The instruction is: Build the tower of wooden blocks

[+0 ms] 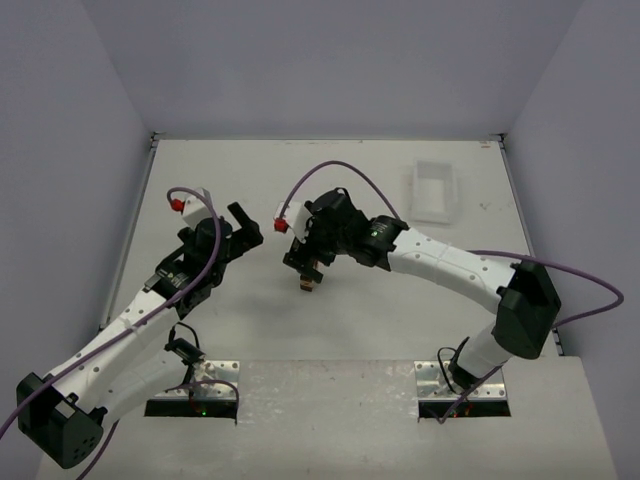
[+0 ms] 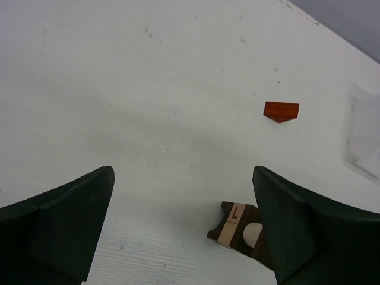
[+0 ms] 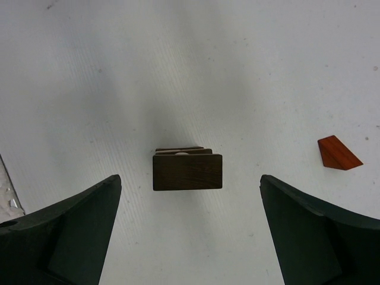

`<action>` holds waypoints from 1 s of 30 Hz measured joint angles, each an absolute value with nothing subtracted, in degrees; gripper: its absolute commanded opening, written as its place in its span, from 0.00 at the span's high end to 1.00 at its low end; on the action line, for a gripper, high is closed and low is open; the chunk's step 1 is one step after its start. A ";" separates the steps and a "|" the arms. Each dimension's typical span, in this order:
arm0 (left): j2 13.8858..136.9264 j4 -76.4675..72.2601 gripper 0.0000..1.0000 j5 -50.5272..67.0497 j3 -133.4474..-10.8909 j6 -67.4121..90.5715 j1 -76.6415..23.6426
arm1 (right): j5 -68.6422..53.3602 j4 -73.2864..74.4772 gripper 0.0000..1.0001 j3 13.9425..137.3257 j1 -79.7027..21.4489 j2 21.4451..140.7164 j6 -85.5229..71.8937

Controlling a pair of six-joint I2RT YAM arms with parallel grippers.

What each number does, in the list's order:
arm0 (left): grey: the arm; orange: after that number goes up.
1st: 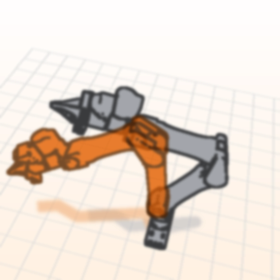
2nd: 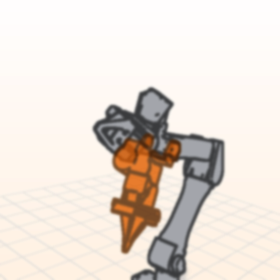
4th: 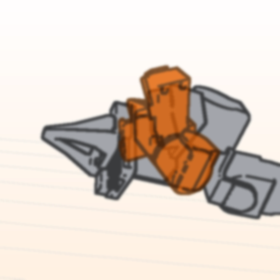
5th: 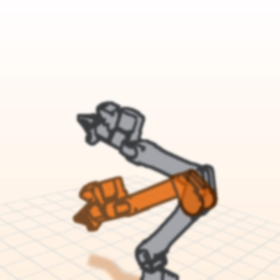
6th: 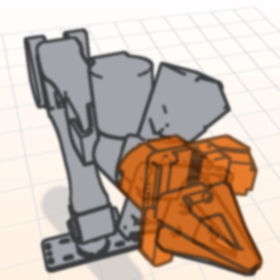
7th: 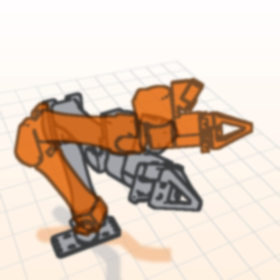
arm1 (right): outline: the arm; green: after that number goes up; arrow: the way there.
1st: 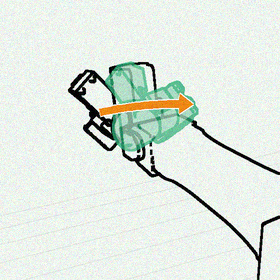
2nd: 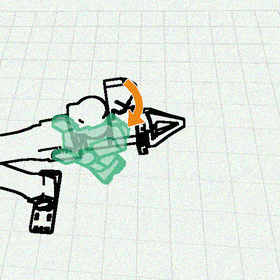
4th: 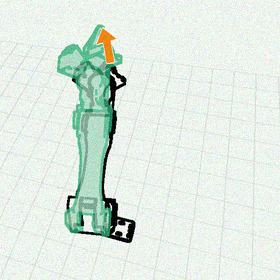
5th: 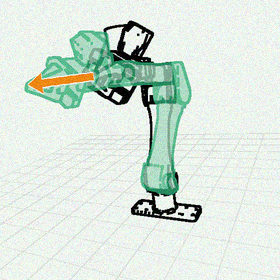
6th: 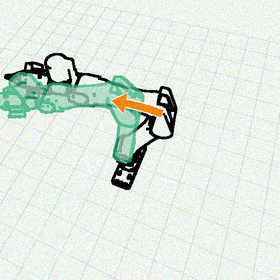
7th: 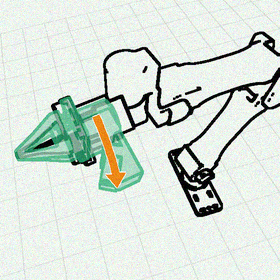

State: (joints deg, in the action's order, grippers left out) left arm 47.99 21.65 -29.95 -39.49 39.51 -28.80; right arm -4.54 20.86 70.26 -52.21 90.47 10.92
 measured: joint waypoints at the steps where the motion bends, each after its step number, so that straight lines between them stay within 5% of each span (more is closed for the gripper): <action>1: 47.99 21.66 0.00 -29.83 -39.43 39.51 -28.80 | -4.37 20.72 0.01 69.83 -52.16 89.41 10.85; 15: 48.17 21.63 0.00 -28.06 -39.38 39.51 -28.80 | -0.84 16.72 0.01 66.58 -34.97 85.01 -3.33; 21: 49.38 21.64 0.00 -27.33 -39.38 39.51 -28.80 | -1.23 16.40 0.04 73.28 -30.08 98.95 -11.35; 30: 50.43 21.59 0.00 -26.54 -39.38 39.51 -28.80 | -1.04 15.16 0.28 88.30 -27.00 120.51 -18.86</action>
State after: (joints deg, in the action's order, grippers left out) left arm 50.43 21.59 -26.54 -39.38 39.51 -28.80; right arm -1.04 15.16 88.30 -27.00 120.51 -18.86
